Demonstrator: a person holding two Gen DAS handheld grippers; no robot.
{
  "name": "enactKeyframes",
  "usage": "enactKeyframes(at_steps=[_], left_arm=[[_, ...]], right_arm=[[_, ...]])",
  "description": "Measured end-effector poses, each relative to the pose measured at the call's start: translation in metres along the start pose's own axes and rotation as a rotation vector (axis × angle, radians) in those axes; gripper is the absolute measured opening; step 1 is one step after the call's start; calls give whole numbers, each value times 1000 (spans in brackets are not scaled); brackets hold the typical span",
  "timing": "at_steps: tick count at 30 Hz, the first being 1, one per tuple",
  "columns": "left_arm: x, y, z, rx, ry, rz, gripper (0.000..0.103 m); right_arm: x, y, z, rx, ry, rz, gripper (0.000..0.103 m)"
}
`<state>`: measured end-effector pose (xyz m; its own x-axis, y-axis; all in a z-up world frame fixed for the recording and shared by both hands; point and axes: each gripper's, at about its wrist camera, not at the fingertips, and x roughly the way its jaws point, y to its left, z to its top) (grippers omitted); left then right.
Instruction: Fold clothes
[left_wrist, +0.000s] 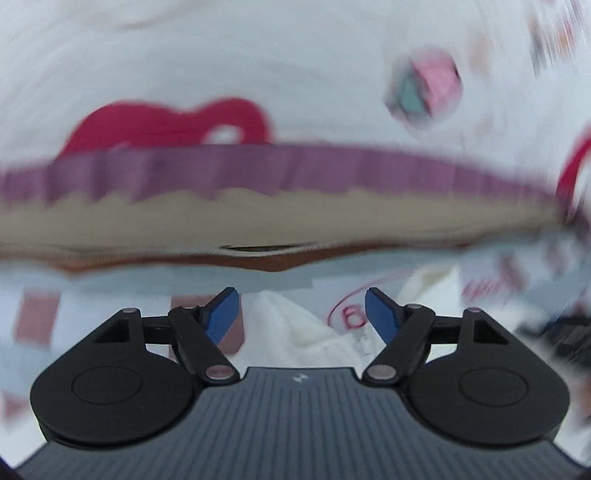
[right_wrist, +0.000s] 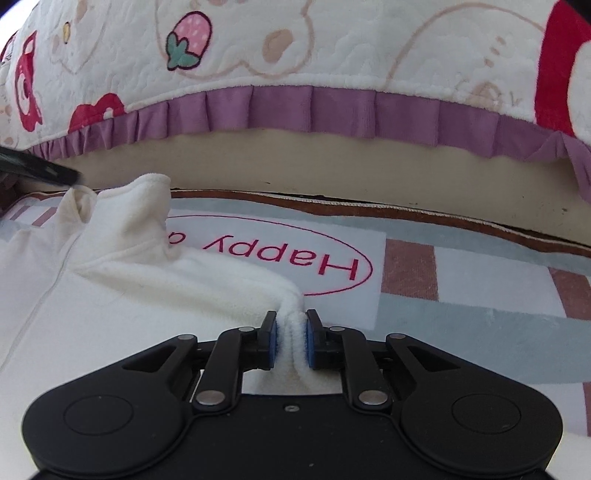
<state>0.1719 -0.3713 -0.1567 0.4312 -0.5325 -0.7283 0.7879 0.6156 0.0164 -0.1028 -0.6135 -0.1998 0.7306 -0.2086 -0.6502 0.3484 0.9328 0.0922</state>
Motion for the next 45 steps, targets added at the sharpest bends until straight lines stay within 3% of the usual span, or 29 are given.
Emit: enactKeyframes(at_steps=[2,3,4,5,6,8,12,15,17,19,20,21,23,25,28,30,33,35,37,39,41,42,45], left_arm=[[24,-23,3,169,64,82,75],[35,-29,3,217,98,109,68],[41,-28,0,222,132,110,52],[44,-27,-3,215,164,102,10],[42,-26,-7,204,156,104,9],[19,-24,-16,195,63,107,9],[-44,-9,-31,98,-207,214,9],[-54,-3,-42,23,-283,262,10],[-28,5,-45,7,-192,268,10],[-4,13,-48,-34,-61,259,19],[0,17,-50,-68,-34,250,26],[-6,20,-52,-113,-47,234,41],[-28,26,-55,-200,-96,193,59],[-56,31,-66,-247,-136,124,61],[-93,35,-86,-240,-169,33,61],[-105,37,-102,-215,-155,16,61],[-113,36,-126,-168,-100,81,61],[-119,41,-141,-171,-69,108,61],[-128,48,-156,-183,-48,133,61],[-144,57,-170,-200,-52,168,61],[-163,67,-183,-215,-63,204,61],[-174,73,-188,-217,-74,225,61],[-209,91,-208,-219,-88,294,61]], right_arm=[[-1,0,-3,-28,-11,4,17],[-1,0,-4,-44,-16,5,17],[-1,0,-3,-54,-15,5,17],[-1,0,-2,-59,-9,5,17],[-1,1,0,-64,-2,5,17],[-2,2,1,-82,5,-3,16],[-2,8,2,-92,14,-25,15],[1,14,1,-124,14,-40,15],[2,20,-1,-165,16,-64,15],[1,21,-2,-178,12,-68,16],[1,19,-2,-177,9,-64,16],[-1,18,-2,-177,7,-60,16],[-4,18,1,-173,7,-61,19],[-12,20,8,-161,-18,-48,23],[-37,29,24,-121,-133,38,43],[-45,38,35,-86,-171,114,45],[-30,63,50,-94,-98,218,47],[-4,87,57,-171,-6,270,59],[27,115,57,-293,64,212,64],[56,137,54,-383,103,128,56],[70,136,58,-322,93,135,16],[70,129,62,-248,76,109,7],[74,114,68,-71,62,49,4]])
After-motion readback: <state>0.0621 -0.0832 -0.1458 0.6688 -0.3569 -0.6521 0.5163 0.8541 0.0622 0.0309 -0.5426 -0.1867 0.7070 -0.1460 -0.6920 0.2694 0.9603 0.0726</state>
